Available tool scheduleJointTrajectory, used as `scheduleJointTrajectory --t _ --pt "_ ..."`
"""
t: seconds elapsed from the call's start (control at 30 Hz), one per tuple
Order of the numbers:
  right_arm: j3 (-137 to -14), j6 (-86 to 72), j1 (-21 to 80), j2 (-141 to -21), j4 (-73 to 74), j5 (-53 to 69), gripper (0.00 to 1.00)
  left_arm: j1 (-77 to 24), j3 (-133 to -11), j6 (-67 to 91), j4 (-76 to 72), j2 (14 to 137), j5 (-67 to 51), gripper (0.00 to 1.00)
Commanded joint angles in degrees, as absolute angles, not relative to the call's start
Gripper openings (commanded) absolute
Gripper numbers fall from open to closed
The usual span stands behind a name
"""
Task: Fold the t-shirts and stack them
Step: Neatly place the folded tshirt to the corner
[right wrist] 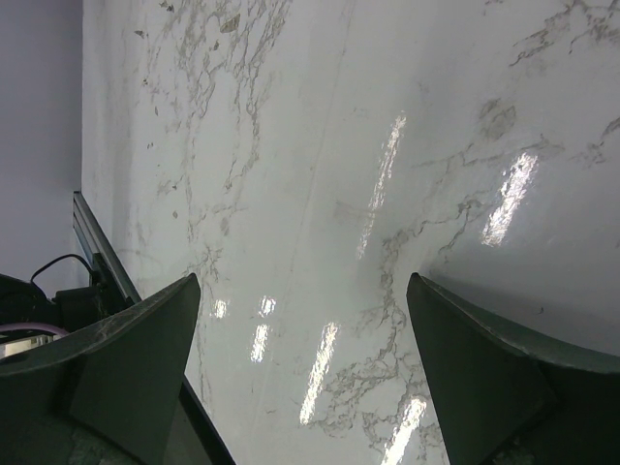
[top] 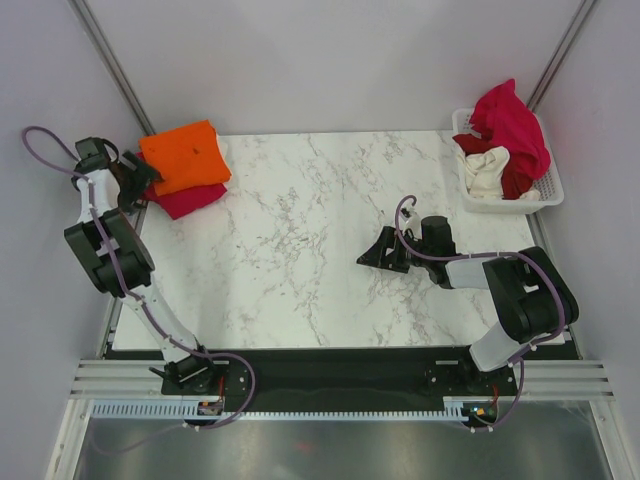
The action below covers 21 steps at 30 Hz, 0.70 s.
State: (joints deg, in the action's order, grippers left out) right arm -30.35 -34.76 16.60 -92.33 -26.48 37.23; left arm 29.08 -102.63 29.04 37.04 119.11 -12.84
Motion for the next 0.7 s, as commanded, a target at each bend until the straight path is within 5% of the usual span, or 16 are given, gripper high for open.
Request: scheduleJointTrajectory --t 0.0,0.2,0.67 --pt "-28.56 -34.19 16.87 -93.34 -23.82 35.68 0.97 33.66 -97.13 36.73 35.95 110.41 -3.53 1.00" --pt "-28.48 -34.19 17.22 -93.16 -23.73 35.59 0.98 36.65 -87.81 40.34 35.68 101.44 2.11 1.00" --pt "-28.56 -33.93 17.58 -92.99 -23.38 35.33 0.98 38.50 -67.71 42.28 29.18 83.17 -11.42 1.00"
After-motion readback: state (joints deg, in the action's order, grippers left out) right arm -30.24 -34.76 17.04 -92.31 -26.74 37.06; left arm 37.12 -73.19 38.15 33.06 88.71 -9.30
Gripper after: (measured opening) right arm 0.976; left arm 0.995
